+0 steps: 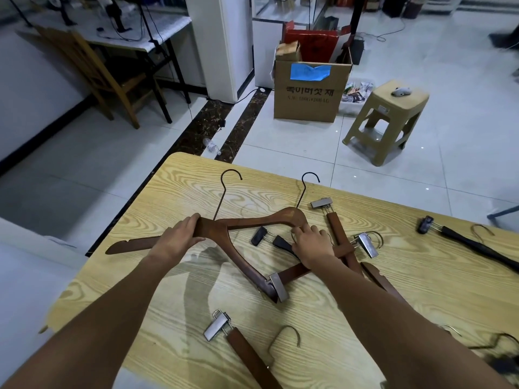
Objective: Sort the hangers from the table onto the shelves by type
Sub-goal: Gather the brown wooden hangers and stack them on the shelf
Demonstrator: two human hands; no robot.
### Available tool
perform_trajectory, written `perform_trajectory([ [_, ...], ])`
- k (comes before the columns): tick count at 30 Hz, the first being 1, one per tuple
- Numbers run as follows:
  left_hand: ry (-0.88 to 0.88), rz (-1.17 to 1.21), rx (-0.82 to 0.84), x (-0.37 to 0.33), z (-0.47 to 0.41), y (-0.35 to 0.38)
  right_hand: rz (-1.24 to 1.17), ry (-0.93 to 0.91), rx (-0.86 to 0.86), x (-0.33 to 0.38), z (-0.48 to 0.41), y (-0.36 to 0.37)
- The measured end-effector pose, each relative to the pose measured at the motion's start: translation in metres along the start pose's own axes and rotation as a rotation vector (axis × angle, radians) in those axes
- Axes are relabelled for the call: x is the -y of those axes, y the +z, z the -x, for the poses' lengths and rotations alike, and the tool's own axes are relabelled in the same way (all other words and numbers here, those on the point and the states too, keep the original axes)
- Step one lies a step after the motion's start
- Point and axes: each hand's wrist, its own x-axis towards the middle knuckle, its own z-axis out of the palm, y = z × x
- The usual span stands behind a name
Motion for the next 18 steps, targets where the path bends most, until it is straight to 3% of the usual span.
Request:
perform_trajectory([
  [7, 0.002, -0.016, 0.012, 0.003, 0.003, 0.003, -0.017, -0.036, 0.11, -0.001, -0.002, 0.014],
  [18, -0.051, 0.057, -0.06, -0.009, 0.003, -0.002, 0.034, -0.05, 0.098, -0.019, 0.01, 0.021],
])
